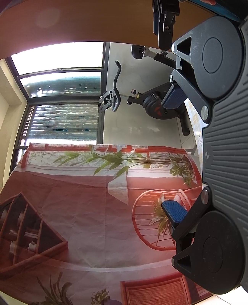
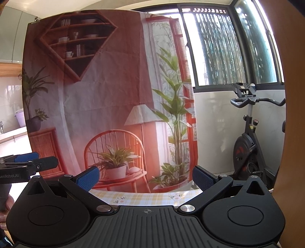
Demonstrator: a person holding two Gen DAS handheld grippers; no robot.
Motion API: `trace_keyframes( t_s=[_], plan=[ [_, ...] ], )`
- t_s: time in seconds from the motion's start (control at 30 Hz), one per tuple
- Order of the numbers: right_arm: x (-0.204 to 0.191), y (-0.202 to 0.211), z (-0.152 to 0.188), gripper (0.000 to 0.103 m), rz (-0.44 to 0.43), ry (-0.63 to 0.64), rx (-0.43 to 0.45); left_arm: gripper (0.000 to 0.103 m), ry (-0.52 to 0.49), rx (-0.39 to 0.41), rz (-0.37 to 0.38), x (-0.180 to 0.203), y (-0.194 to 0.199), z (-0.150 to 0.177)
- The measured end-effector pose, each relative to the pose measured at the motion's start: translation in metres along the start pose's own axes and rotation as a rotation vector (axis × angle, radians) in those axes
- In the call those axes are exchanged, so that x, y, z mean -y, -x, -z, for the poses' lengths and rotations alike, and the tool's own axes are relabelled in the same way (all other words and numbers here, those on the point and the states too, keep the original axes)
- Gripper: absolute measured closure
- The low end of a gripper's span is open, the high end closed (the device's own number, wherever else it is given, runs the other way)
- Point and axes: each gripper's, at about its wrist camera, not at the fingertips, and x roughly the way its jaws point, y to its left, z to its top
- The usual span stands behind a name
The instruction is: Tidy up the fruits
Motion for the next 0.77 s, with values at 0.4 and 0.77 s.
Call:
trace_keyframes(
  t_s=[0.4,0.77],
  plan=[
    [0.0007,0.0012,-0.0002,0.000,0.003,0.000,-0.002,0.000,0.001,-0.013,0.006,-0.0039,-0.0042,-0.0001],
    [0.0053,0.0013,0.0030,0.000,0.006,-0.001,-0.008,0.000,-0.012,-0.015,0.023,-0.0074,-0.0085,0.0007]
  ],
)
